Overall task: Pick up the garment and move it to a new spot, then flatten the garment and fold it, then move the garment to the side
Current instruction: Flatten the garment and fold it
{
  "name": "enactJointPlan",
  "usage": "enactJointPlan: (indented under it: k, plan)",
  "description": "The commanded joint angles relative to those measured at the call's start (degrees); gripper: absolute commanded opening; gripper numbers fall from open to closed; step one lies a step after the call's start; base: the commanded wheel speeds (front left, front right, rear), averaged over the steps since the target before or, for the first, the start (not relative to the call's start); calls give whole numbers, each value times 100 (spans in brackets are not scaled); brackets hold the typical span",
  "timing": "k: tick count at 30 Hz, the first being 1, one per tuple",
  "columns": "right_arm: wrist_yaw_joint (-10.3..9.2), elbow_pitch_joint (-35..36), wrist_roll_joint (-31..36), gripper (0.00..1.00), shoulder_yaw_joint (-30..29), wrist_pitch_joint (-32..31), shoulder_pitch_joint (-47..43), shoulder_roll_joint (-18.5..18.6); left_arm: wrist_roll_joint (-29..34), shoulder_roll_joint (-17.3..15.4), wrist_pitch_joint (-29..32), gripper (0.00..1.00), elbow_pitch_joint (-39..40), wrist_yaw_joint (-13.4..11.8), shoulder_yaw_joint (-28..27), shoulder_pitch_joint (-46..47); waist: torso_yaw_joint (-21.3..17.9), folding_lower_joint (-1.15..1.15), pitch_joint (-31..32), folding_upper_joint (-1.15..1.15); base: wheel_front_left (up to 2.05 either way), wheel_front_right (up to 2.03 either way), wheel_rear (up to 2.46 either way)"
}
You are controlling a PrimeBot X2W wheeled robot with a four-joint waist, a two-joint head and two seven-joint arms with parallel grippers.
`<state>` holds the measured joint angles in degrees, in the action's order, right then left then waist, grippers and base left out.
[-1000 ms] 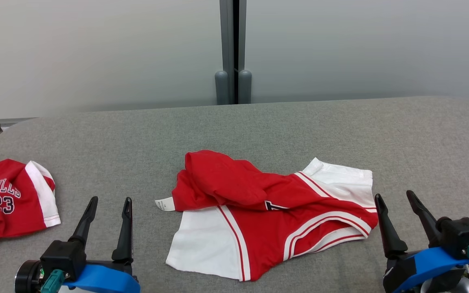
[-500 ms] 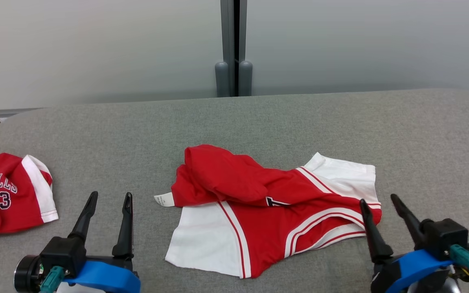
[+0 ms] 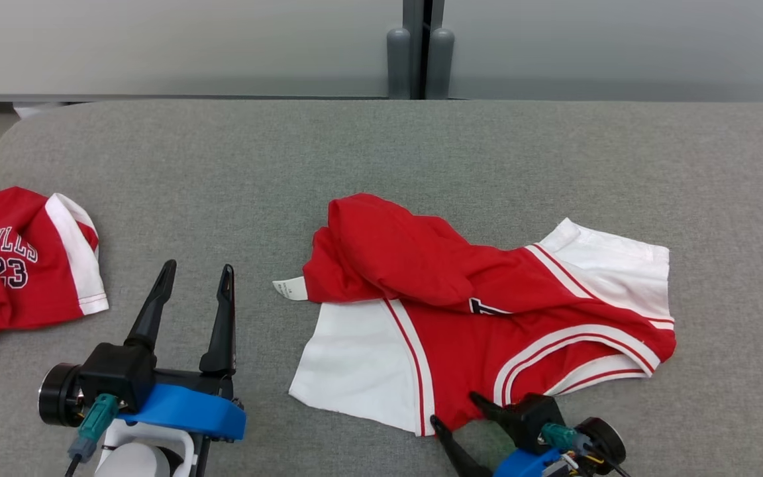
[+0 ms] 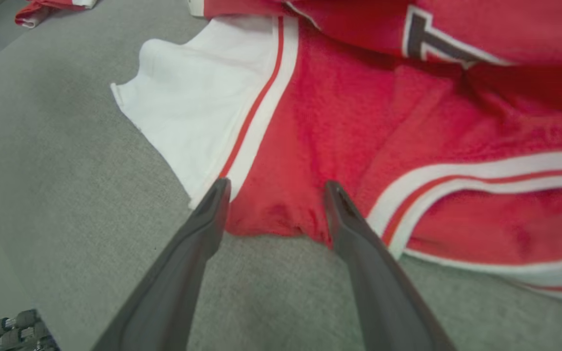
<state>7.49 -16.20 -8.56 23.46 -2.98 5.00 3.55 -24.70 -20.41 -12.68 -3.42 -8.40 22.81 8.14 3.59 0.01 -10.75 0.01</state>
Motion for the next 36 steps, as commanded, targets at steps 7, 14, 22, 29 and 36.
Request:
enactJointPlan:
  k: [7,14,22,29,36]
  plan:
    - [-2,-988,-21,0,234,-245,356,12,-44,71,-127,100,-188,31,-58,131,106,-1,-131,-1,0,0,0]
    - [-6,-563,-121,0,-136,-14,297,164,-34,39,-168,100,-209,-18,-107,82,-26,-1,-58,-1,0,0,0]
    - [0,430,-100,0,-1254,-188,-97,530,-41,2,-165,100,-129,-122,-151,-17,-246,-1,6,-1,0,0,0]
    - [-1,587,-242,0,-2384,-342,-212,884,-42,-32,-109,100,-61,-183,-146,9,-329,-1,-43,-1,0,0,0]
    - [0,118,-345,100,-2736,13,-53,843,-43,-65,-74,100,-61,-214,-131,29,-306,-1,-41,-1,0,0,0]
